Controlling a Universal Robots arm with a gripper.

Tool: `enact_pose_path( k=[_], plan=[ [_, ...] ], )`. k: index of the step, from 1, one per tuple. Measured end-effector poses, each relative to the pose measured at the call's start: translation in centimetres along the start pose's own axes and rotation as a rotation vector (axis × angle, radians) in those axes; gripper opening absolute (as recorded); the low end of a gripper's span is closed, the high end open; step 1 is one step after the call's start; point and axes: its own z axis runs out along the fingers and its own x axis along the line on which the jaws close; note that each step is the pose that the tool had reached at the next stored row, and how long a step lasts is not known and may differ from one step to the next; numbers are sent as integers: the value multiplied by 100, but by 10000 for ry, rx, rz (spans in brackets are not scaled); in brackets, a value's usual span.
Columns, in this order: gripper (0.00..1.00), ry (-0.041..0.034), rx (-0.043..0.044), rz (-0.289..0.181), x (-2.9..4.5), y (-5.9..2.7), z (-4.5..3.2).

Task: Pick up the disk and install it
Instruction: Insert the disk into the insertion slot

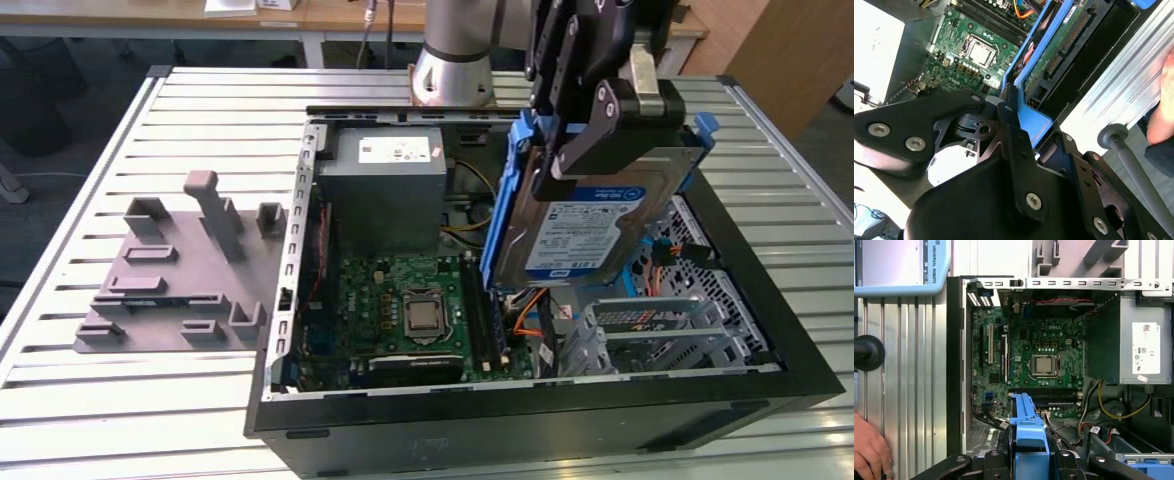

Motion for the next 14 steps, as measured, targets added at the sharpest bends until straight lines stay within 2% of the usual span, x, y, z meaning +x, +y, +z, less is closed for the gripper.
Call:
enact_pose_path(
  k=[2,3,9,14],
  plan=[
    [36,-2,0,1,1,-32,3],
    [36,-1,0,1,-1,-88,5],
    [36,0,0,7,0,-145,8],
    [36,-1,0,56,29,-166,16]
  ],
)
